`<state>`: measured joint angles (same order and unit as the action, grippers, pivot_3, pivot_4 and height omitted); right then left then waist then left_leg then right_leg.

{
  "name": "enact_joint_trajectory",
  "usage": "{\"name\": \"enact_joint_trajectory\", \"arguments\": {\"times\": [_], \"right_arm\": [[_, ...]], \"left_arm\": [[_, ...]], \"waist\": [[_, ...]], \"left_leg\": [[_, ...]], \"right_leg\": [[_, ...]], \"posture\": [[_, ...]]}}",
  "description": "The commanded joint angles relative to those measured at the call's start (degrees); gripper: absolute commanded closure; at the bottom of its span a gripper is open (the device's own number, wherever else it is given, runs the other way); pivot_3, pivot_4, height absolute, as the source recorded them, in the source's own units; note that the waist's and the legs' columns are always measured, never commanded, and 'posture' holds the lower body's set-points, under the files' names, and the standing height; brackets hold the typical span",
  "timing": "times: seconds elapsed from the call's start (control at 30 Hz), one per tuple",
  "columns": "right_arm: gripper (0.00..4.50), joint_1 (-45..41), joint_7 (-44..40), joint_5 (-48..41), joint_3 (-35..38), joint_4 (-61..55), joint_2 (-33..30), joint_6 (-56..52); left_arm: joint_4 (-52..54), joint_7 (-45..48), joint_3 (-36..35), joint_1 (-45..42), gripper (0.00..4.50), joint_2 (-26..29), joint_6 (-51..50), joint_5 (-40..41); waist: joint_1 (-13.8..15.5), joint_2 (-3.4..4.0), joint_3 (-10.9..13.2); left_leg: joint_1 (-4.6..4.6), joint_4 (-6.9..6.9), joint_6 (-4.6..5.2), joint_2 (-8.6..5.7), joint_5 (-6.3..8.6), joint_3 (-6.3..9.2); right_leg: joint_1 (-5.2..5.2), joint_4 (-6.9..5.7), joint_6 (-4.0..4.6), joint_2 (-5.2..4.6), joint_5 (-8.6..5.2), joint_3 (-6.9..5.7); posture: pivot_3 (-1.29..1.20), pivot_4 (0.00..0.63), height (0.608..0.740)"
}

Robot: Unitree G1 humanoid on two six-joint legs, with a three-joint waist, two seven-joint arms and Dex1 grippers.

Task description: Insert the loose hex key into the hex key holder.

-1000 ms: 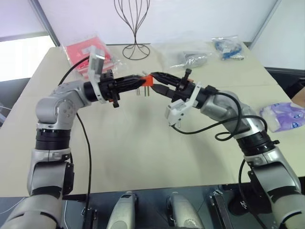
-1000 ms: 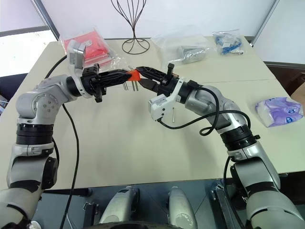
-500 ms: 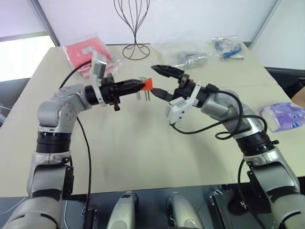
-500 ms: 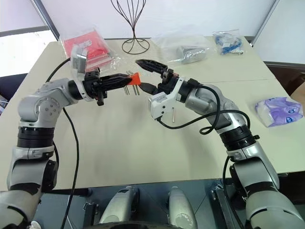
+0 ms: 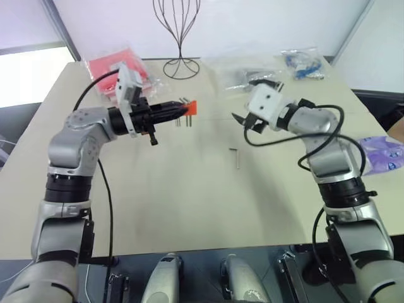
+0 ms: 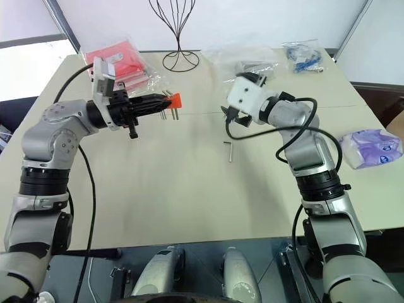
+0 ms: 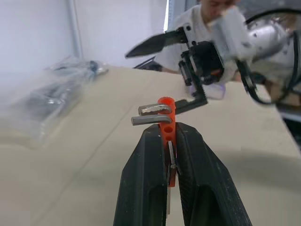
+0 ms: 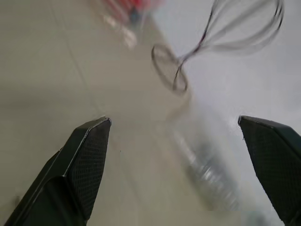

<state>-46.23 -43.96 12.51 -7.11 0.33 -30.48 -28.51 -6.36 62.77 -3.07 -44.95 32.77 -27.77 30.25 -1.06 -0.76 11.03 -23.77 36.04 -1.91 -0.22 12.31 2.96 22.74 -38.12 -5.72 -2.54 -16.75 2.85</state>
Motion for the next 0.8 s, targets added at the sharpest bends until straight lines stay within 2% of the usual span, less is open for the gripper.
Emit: {"name": "enact_joint_trajectory", "arguments": {"times": [0.03, 0.2, 0.33, 0.57, 0.8], "right_arm": [[0.01, -3.88, -3.92, -5.30, 1.08, -5.69, 0.74, -20.69], [0.01, -6.60, -4.07, -9.60, -3.05, -6.90, 1.68, -41.30], [0.01, -7.19, -0.56, -11.64, -4.64, -3.84, 4.37, -48.48], [0.01, -6.22, 5.38, -12.32, -8.55, 1.80, 5.14, -50.48], [0.01, -6.76, 9.20, -13.12, -8.92, 7.45, 6.01, -48.75]], "left_arm": [[2.92, -0.63, -1.15, 0.91, 4.50, 0.92, 1.57, -0.37], [4.99, -1.47, -1.69, 2.59, 4.50, 1.71, 1.09, 0.10], [6.29, -2.26, -1.83, 3.47, 4.50, 1.99, 0.76, 0.36], [8.31, -3.38, -2.18, 4.57, 4.50, 2.39, -0.07, 0.81], [9.32, -4.16, -2.11, 5.20, 4.50, 2.61, -0.31, 0.91]], "waist": [[-0.10, 0.00, 0.00], [-0.02, 0.00, 0.00], [-0.03, 0.00, 0.00], [0.01, 0.00, 0.00], [-0.14, 0.00, 0.00]], "left_leg": [[0.00, -0.01, 0.00, 0.01, 0.00, 0.00], [-0.09, -0.02, 0.01, 0.02, 0.01, 0.04], [-0.12, -0.01, 0.01, 0.00, 0.00, 0.03], [-0.60, 0.10, 0.00, -0.04, 0.00, 0.05], [-0.64, 0.06, 0.00, -0.04, 0.00, 0.03]], "right_leg": [[0.01, 0.00, 0.00, 0.01, 0.00, 0.00], [0.08, 0.01, 0.00, 0.01, 0.00, -0.02], [0.10, 0.01, 0.00, -0.02, 0.00, -0.02], [0.54, -0.02, -0.02, -0.05, 0.01, -0.05], [0.61, -0.02, -0.02, -0.02, 0.01, -0.05]], "posture": [[0.00, 0.150, 0.740], [0.00, 0.150, 0.740], [0.00, 0.150, 0.740], [0.00, 0.150, 0.740], [0.00, 0.150, 0.740]]}}
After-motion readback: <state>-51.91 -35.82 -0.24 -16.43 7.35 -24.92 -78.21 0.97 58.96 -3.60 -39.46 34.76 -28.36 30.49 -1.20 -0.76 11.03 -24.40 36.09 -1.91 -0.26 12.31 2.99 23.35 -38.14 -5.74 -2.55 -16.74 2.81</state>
